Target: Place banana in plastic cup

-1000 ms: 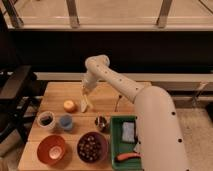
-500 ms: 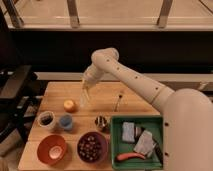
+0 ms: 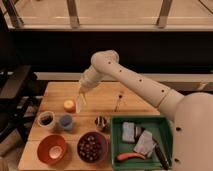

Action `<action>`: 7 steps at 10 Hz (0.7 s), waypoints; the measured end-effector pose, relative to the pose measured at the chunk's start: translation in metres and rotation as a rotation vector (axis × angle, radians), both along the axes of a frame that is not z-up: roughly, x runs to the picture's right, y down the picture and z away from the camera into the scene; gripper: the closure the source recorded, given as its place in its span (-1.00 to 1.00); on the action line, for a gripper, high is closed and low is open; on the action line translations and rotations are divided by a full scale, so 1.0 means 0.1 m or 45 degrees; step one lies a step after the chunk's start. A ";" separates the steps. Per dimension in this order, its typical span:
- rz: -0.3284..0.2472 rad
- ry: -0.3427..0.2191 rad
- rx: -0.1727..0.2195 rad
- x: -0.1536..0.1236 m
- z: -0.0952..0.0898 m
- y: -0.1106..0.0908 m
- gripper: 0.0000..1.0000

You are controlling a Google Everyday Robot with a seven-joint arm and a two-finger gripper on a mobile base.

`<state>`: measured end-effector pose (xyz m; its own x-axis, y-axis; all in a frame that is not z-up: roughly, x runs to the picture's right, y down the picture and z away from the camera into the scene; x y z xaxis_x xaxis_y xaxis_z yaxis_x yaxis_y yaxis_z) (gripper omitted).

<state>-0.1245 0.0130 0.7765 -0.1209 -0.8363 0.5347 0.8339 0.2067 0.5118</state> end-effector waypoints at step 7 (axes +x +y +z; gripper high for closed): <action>-0.039 -0.062 -0.123 -0.43 -0.09 0.24 1.00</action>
<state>-0.1677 0.0375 0.7672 -0.1736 -0.7769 0.6052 0.8150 0.2317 0.5312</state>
